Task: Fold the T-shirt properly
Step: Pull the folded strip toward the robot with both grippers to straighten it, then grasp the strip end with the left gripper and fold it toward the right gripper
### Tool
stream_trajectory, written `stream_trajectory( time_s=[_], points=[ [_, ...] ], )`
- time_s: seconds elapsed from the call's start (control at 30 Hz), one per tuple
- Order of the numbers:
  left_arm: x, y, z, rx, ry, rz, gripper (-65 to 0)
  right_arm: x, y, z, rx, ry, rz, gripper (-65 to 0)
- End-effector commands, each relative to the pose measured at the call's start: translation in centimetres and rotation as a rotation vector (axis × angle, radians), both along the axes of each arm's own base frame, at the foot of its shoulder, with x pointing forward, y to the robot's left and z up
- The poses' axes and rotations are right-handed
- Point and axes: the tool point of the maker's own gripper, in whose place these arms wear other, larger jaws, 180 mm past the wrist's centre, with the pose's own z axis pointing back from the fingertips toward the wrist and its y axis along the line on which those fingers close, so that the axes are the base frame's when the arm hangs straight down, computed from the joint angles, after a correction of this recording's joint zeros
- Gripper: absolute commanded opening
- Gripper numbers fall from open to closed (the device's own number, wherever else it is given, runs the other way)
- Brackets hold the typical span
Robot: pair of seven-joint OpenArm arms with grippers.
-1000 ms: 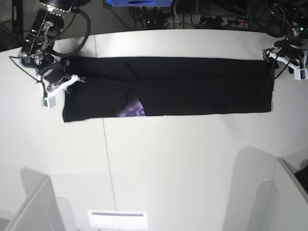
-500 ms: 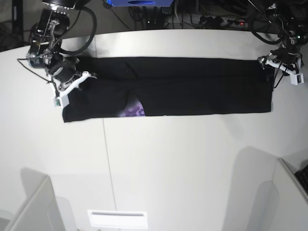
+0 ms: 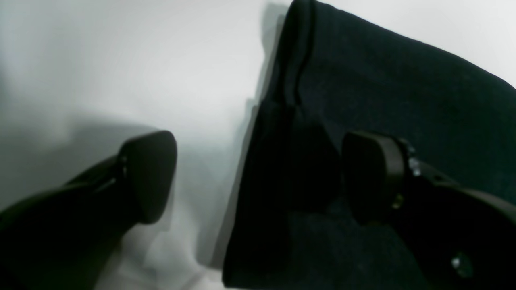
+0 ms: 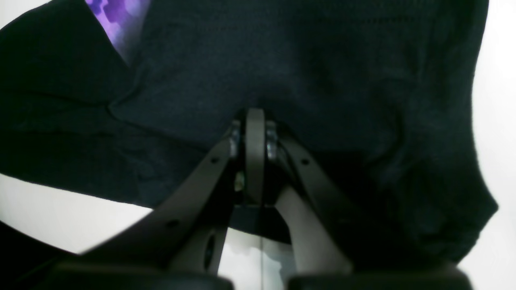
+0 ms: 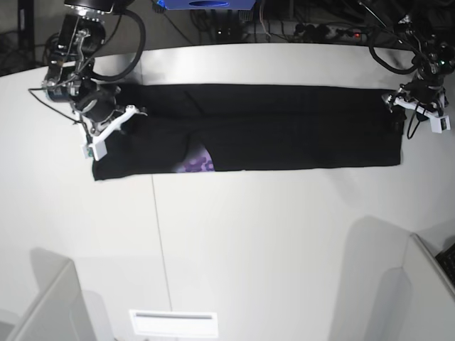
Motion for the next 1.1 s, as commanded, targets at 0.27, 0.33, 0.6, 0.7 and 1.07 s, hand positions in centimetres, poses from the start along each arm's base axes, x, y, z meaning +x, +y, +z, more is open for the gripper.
stream_trajectory(
  time_s=[0.27,0.33,0.6,0.7,1.07],
  points=[
    [0.5,-1.5,-0.5,-0.004,0.028,-0.071,-37.5,0.6,-0.5,0.9,-0.004,-0.041,-0.008,-65.0],
    [0.4,-1.4,-0.5,-0.004,0.029,-0.067,-46.1,0.3,-0.6,0.7,-0.004,-0.032,-0.010,-65.0],
    [0.8,-1.1,-0.1,0.005,0.017,-0.066,-65.0,-0.3,-0.8,0.4,-0.005,-0.050,-0.027,-65.0],
    [0.9,0.2,0.7,0.038,0.018,-0.071,-65.0,-0.8,-1.3,0.2,-0.021,-0.041,-0.023,-65.0],
    [1.7,2.4,3.5,0.130,-0.006,-0.091,-65.0,-1.8,0.2,0.3,-0.032,-0.078,0.145,-65.0]
  ],
)
